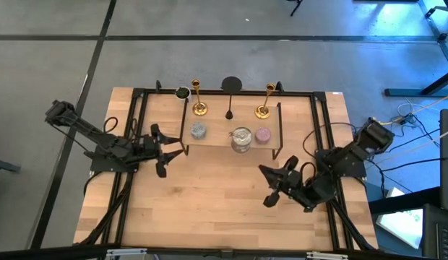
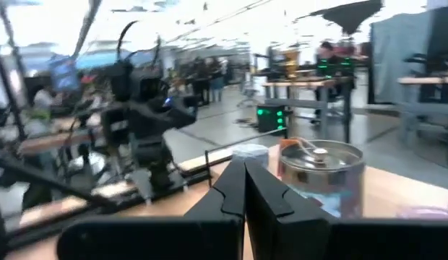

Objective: Pick & Place candle stick holders
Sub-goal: Return to Home Position

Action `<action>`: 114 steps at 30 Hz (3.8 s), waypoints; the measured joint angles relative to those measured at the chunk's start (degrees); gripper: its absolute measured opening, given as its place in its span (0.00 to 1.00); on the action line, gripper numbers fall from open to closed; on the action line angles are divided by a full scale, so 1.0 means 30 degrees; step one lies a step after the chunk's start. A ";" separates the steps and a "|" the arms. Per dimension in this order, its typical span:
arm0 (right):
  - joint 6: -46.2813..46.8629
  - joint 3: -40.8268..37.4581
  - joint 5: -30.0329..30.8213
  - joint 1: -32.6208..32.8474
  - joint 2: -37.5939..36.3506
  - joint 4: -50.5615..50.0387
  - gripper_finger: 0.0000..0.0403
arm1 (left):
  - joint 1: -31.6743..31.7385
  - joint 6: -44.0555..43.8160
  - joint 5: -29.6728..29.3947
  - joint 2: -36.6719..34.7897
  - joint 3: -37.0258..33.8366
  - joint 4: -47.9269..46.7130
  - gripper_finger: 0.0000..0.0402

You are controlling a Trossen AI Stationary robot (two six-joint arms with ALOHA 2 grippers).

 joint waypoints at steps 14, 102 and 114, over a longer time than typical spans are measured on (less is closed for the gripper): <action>1.1932 -0.0174 -0.6183 -0.3655 -0.4482 -1.7548 0.00 | 0.0565 -0.0138 0.0179 0.2776 0.0000 0.3880 0.49; 1.1083 0.1557 -1.0776 -0.9210 -0.2637 -2.0127 0.00 | 0.5170 -0.0775 0.4879 1.1306 0.2157 0.8518 0.49; 1.1085 0.1567 -1.0243 -0.8707 -0.2637 -2.0438 0.00 | 0.3796 0.0832 0.0709 1.1294 0.2535 0.7636 0.49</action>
